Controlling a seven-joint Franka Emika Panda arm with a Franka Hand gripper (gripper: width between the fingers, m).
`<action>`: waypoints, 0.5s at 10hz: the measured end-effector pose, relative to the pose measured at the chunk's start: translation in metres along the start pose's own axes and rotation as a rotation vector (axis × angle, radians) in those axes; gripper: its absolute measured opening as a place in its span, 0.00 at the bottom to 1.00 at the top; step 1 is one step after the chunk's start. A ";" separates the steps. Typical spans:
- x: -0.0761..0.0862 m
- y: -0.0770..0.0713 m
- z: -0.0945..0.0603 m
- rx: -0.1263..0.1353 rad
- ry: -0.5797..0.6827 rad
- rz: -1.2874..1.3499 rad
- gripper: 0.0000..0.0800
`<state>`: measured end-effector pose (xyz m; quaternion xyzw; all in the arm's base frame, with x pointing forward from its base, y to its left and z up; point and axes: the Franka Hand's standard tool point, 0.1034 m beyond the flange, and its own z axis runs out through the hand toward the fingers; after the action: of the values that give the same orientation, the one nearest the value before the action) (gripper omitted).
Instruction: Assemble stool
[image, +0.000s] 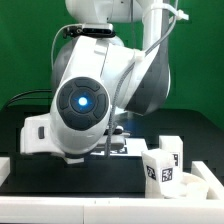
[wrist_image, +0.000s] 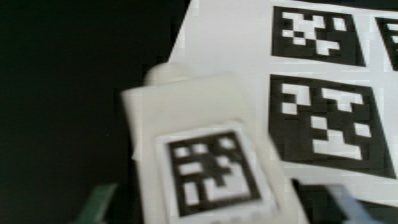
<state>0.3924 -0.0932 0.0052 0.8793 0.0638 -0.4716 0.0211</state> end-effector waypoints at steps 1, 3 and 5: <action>0.000 0.000 -0.001 0.000 0.002 0.000 0.41; -0.014 -0.008 -0.034 0.019 -0.021 0.019 0.41; -0.032 -0.019 -0.084 0.039 0.079 0.020 0.41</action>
Offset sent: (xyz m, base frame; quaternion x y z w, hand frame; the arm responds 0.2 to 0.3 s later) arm 0.0403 0.0370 0.0927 0.0684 0.0039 0.0560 0.9961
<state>0.4419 -0.0691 0.0790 0.8980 0.0467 -0.4375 0.0063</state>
